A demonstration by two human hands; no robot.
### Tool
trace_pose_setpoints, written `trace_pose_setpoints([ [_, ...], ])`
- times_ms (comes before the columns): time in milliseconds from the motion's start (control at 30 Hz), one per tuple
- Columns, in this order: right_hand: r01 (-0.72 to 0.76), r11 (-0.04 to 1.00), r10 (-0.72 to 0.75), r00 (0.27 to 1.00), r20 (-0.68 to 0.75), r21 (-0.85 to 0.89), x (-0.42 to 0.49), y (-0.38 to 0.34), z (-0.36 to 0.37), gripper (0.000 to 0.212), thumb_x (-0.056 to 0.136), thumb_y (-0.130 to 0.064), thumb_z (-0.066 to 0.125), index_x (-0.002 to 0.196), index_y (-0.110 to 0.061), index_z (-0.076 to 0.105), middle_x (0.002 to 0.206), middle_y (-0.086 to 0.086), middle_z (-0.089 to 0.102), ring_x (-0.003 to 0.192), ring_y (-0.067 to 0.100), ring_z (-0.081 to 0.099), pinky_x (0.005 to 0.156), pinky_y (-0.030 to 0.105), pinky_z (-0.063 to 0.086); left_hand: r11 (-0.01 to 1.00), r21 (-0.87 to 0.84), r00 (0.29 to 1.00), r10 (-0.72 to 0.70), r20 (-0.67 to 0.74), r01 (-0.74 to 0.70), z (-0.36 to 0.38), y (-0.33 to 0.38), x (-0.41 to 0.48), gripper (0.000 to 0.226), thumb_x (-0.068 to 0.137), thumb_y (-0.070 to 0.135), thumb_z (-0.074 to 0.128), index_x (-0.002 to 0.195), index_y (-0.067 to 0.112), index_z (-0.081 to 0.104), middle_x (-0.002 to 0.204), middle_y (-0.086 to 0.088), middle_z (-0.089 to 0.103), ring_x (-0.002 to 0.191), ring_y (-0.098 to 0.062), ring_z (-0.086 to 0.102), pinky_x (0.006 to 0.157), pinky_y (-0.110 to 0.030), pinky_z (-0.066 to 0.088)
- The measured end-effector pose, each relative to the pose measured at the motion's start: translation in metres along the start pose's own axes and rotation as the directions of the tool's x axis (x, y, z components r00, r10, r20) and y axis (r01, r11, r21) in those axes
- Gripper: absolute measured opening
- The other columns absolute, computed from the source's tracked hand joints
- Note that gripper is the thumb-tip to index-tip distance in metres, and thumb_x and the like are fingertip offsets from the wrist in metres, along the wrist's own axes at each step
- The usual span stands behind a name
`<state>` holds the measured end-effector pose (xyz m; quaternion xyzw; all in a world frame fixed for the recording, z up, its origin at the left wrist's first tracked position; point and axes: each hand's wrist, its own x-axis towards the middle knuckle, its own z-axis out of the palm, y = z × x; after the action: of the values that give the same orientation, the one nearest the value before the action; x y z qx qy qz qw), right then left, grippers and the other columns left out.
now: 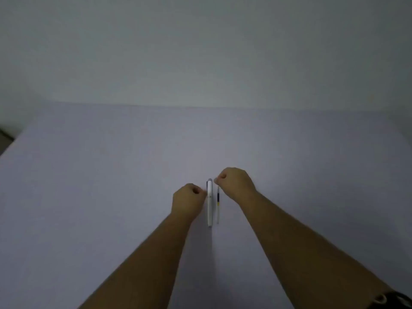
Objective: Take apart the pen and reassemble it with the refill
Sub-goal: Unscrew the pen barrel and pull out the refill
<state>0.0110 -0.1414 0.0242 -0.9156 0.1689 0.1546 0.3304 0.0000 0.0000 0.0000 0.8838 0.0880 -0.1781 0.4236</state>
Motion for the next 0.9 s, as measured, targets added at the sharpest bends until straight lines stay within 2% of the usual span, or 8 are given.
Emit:
trace_pose_setpoints([
  [100,-0.025,0.986,0.025,1.0,0.001,-0.166,0.016,-0.004,0.013,0.032,0.086,-0.041,0.054,0.077,-0.012,0.064,0.076,0.007,0.062,0.079,0.028,0.061,0.064,0.031,0.046,0.997,0.061,0.998,-0.046,0.053,0.043,0.013,-0.008,0.007,0.017,0.083,0.034,0.063,0.082,0.017,0.063,0.067,0.008,0.057,0.06,-0.002,0.05,0.05,-0.016,0.036],
  [200,-0.053,0.973,0.051,0.999,-0.017,-0.225,0.025,-0.008,0.024,0.034,0.083,-0.044,0.055,0.078,-0.012,0.063,0.087,0.009,0.068,0.085,0.028,0.059,0.065,0.031,0.043,0.991,0.106,0.99,-0.09,0.104,0.079,0.023,-0.011,0.009,0.025,0.08,0.038,0.065,0.086,0.014,0.066,0.07,0.005,0.06,0.058,-0.003,0.05,0.05,-0.015,0.034],
  [367,-0.077,0.938,0.047,0.994,-0.096,-0.337,0.033,-0.008,0.037,0.035,0.078,-0.048,0.061,0.085,-0.013,0.066,0.095,0.008,0.07,0.095,0.028,0.06,0.068,0.03,0.039,0.97,0.235,0.978,-0.106,0.179,0.062,0.027,-0.008,0.013,0.019,0.083,0.026,0.06,0.083,0.01,0.069,0.078,-0.005,0.069,0.068,-0.014,0.059,0.067,-0.022,0.045],
  [467,-0.1,0.925,0.064,0.992,-0.109,-0.367,0.032,-0.009,0.041,0.031,0.079,-0.044,0.061,0.085,-0.014,0.066,0.095,0.006,0.069,0.095,0.028,0.06,0.068,0.03,0.038,0.967,0.246,0.974,-0.114,0.196,0.064,0.026,-0.006,0.014,0.02,0.083,0.02,0.057,0.064,0.015,0.06,0.061,0.002,0.059,0.059,-0.012,0.056,0.059,-0.02,0.043],
  [600,-0.16,0.956,0.136,0.984,-0.111,-0.248,0.028,-0.015,0.039,0.028,0.077,-0.037,0.061,0.063,-0.015,0.053,0.067,0.0,0.057,0.081,0.025,0.06,0.059,0.029,0.038,0.986,0.159,0.987,-0.071,0.145,0.048,0.022,-0.01,0.011,0.016,0.081,0.025,0.062,0.068,0.015,0.062,0.057,0.006,0.054,0.051,-0.007,0.05,0.048,-0.017,0.037],
  [733,-0.264,0.962,0.268,0.962,-0.056,0.071,0.02,-0.026,0.023,0.037,0.075,-0.037,0.065,0.05,-0.015,0.049,0.046,-0.001,0.045,0.045,0.015,0.046,0.044,0.025,0.03,0.998,-0.054,0.998,0.017,0.066,-0.014,0.012,-0.009,0.003,0.009,0.082,0.026,0.063,0.081,0.018,0.064,0.066,0.011,0.059,0.058,-0.005,0.055,0.052,-0.017,0.041],
  [800,-0.248,0.951,0.252,0.968,-0.002,0.182,0.016,-0.028,0.013,0.034,0.078,-0.037,0.064,0.057,-0.01,0.064,0.049,0.001,0.047,0.046,0.015,0.045,0.045,0.026,0.031,0.987,-0.159,0.996,0.038,0.085,-0.024,0.006,-0.005,-0.004,0.007,0.083,0.027,0.063,0.08,0.021,0.064,0.067,0.009,0.062,0.06,-0.009,0.057,0.056,-0.02,0.044],
  [900,-0.198,0.935,0.193,0.98,0.044,0.295,0.007,-0.033,0.003,0.039,0.084,-0.036,0.06,0.084,0.001,0.074,0.07,0.017,0.061,0.066,0.021,0.054,0.059,0.03,0.038,0.957,-0.288,0.976,0.026,0.216,0.038,-0.007,0.002,-0.009,0.018,0.085,0.027,0.062,0.07,0.02,0.067,0.064,0.002,0.062,0.061,-0.015,0.057,0.064,-0.029,0.05],
])
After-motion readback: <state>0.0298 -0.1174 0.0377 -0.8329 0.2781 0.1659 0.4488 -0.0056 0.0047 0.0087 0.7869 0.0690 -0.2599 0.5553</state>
